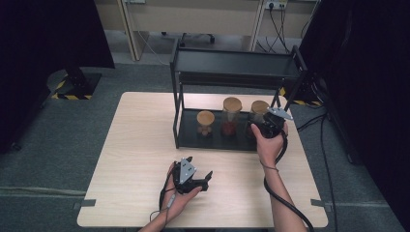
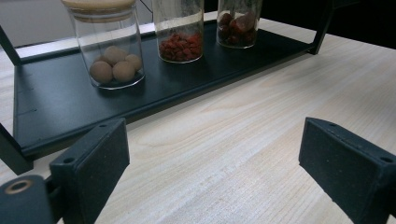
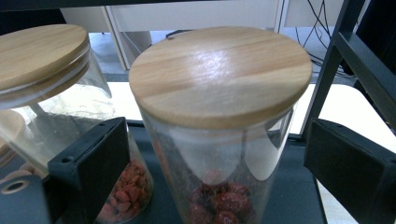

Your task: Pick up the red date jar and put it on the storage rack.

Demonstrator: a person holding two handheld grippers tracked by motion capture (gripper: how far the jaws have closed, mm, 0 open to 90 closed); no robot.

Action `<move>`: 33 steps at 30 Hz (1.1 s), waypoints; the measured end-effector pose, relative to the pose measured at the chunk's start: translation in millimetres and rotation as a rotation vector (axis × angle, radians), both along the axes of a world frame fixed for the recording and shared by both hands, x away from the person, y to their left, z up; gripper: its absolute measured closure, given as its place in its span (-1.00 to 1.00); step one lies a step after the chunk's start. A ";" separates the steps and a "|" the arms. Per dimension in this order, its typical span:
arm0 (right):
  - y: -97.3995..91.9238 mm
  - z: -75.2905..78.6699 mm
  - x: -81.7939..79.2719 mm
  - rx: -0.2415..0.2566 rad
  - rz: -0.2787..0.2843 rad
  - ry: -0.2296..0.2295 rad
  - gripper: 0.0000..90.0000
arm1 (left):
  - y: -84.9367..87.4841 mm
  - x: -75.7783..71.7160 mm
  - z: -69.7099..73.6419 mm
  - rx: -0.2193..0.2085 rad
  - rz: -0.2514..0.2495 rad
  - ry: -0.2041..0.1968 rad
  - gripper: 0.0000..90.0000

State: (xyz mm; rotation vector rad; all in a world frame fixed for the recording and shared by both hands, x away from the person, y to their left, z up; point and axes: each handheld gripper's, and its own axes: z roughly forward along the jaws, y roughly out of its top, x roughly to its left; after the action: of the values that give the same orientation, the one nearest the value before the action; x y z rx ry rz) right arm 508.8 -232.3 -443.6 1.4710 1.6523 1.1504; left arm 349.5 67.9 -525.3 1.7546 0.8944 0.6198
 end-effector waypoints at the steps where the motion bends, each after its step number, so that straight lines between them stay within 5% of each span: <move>1: 0.3 -0.3 -0.9 -0.003 0.004 -0.001 -0.84 | 0.0 0.0 0.0 0.000 0.000 0.000 -0.82; 33: -1.0 -1.7 -28.8 0.013 0.044 -0.037 -0.87 | -0.2 0.0 0.0 0.002 0.001 0.000 -0.82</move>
State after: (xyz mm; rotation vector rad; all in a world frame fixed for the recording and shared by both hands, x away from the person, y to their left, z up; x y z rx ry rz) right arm 480.1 -233.3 -445.3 1.4196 1.6625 1.2078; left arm 349.5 67.7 -525.3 1.7563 0.8943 0.6216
